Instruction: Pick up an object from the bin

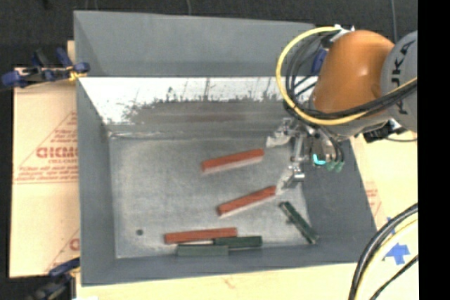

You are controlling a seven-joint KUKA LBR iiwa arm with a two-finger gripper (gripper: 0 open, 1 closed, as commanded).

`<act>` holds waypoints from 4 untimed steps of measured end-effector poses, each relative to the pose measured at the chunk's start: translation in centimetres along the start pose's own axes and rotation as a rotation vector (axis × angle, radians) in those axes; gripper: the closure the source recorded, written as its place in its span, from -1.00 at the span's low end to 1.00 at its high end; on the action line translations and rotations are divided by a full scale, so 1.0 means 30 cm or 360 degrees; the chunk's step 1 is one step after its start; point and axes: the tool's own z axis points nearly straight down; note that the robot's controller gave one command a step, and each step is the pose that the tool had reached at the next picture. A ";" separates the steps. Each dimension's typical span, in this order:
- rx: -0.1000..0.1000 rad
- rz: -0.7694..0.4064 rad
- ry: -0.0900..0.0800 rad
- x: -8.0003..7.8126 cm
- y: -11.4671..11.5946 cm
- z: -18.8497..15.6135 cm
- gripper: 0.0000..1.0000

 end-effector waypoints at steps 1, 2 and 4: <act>0.0001 -0.0002 -0.0012 -0.006 0.000 -0.013 -1.00; 0.0003 -0.0186 -0.0014 0.068 0.029 0.339 1.00; -0.0001 -0.0597 -0.0013 0.002 0.218 0.057 1.00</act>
Offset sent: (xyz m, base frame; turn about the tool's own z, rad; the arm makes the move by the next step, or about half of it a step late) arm -0.0255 0.0107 -0.1114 -0.1162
